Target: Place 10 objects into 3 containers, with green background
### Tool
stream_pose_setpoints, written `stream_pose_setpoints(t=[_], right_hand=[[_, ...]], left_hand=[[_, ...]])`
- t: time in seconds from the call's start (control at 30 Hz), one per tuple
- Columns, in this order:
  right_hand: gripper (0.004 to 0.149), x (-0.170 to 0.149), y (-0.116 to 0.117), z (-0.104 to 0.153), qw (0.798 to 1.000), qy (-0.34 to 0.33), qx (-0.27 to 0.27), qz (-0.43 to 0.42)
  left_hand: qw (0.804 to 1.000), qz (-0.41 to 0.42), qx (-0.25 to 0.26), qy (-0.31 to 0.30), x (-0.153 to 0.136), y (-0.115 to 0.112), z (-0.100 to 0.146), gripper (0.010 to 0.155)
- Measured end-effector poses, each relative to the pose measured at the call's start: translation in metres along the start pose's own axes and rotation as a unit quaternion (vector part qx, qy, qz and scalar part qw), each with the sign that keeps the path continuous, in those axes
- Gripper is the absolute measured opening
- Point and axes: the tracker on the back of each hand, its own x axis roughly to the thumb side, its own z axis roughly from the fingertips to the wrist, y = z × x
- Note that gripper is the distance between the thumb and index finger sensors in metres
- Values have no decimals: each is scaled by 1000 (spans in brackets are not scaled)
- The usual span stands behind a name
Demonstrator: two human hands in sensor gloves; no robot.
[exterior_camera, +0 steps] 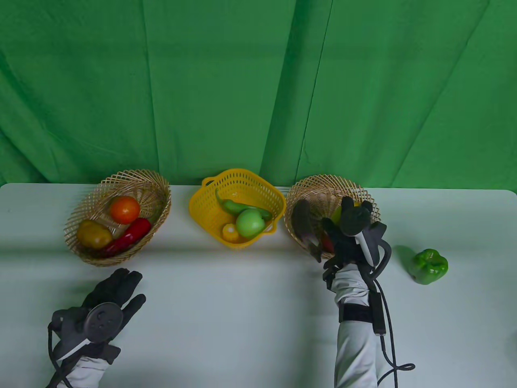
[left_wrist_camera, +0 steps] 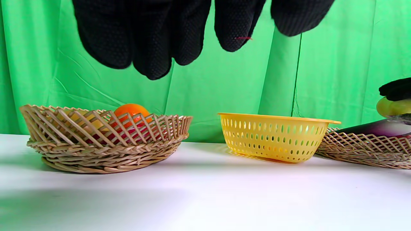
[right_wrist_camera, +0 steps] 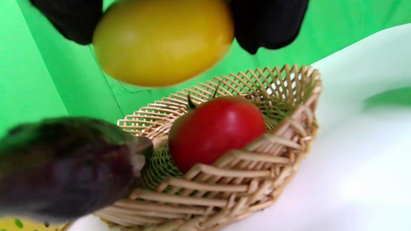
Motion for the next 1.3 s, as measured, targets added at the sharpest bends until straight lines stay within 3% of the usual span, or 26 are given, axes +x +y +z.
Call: stream_pose_setpoints(t=[0.33,0.6,0.93,1.3], right_hand=[[80,1,11,-6,1000,12,8,19],[81,-8,3,-3,1000,11,-10,17],[74,-41,-20,3,998,17,-48,25],[73,-101,-38,11,993,58,-102,17]], left_hand=[[1000,-1,2,0,1,2,0,62],[1000,0,3,1,1,2,0,62],[1000,1,1,1,0,1,0,62],[1000,2,1,0,1,1,0,62]])
